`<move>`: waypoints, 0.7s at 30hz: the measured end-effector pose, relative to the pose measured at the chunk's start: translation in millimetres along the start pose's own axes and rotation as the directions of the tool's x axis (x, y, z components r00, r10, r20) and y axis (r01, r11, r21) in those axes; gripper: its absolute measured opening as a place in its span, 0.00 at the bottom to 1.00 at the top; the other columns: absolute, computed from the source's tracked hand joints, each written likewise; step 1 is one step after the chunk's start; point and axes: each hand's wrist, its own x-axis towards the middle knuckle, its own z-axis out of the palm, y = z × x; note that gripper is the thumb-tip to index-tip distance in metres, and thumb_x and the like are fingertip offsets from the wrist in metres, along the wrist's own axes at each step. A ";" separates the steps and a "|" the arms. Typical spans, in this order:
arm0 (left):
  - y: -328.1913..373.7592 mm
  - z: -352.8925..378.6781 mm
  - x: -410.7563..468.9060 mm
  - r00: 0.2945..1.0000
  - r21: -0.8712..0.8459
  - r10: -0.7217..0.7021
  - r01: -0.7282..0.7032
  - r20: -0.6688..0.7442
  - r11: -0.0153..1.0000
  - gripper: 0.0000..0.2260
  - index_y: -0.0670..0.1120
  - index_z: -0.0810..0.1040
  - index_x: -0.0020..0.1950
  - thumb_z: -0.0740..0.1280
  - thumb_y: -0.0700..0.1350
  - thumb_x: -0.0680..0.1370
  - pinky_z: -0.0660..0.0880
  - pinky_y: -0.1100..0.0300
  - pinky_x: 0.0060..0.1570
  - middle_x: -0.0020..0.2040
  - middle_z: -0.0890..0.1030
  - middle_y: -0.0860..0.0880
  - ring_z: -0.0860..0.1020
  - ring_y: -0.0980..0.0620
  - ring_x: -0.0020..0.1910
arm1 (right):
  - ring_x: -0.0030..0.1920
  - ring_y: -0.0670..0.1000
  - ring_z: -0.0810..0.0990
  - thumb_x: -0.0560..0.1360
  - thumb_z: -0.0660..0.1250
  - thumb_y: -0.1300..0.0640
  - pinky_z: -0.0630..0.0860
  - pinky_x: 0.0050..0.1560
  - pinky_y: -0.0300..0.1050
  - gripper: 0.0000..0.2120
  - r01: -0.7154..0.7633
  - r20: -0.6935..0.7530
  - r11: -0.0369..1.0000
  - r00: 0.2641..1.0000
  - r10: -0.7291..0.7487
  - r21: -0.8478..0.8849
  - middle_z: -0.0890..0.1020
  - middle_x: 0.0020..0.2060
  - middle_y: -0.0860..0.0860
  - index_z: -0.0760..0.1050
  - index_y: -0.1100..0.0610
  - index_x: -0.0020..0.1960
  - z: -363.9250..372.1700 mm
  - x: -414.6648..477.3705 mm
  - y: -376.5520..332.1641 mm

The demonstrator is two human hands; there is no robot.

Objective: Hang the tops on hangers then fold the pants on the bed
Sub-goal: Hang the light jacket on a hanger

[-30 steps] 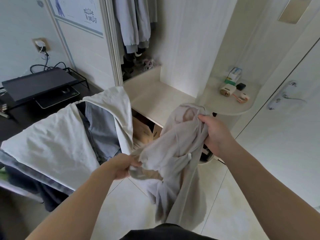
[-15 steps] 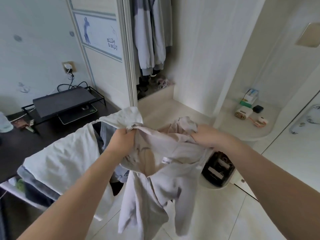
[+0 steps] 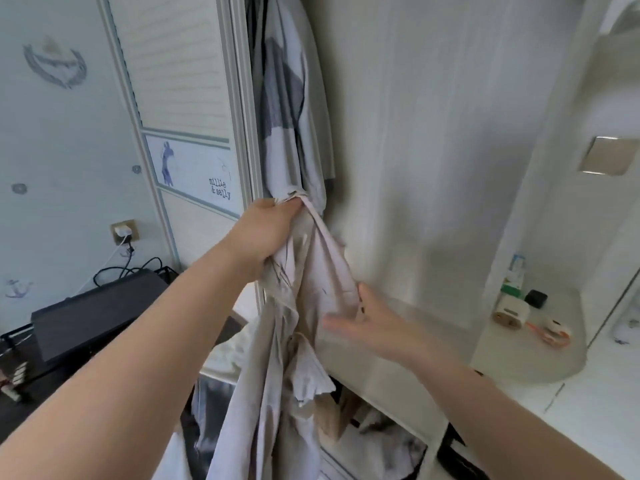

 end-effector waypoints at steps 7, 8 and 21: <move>49.7 -10.8 107.7 0.971 -0.220 -0.020 0.075 0.239 0.973 0.18 0.42 0.79 0.62 0.65 0.55 0.82 0.82 0.49 0.52 0.50 0.87 0.42 0.86 0.42 0.49 | 0.44 0.40 0.85 0.74 0.74 0.53 0.81 0.44 0.35 0.10 -0.080 -0.132 0.986 0.986 0.099 0.148 0.87 0.46 0.46 0.83 0.52 0.55 -6.4 86.6 -24.5; 54.8 -12.6 124.3 0.972 -0.224 -0.004 0.058 0.236 0.973 0.19 0.42 0.77 0.64 0.65 0.55 0.82 0.82 0.49 0.51 0.51 0.86 0.42 0.85 0.42 0.50 | 0.46 0.43 0.86 0.75 0.73 0.56 0.80 0.44 0.36 0.07 -0.062 -0.185 0.987 0.979 0.089 0.148 0.88 0.45 0.47 0.84 0.53 0.53 -17.8 98.2 -32.1; 129.5 -34.2 292.3 0.708 0.227 0.252 -0.508 0.660 0.831 0.34 0.44 0.83 0.52 0.75 0.72 0.64 0.78 0.50 0.58 0.47 0.86 0.45 0.84 0.45 0.48 | 0.32 0.47 0.79 0.77 0.70 0.57 0.70 0.28 0.33 0.10 0.046 -0.705 0.984 0.692 -0.155 -0.170 0.81 0.33 0.52 0.82 0.64 0.45 -213.7 178.6 -245.0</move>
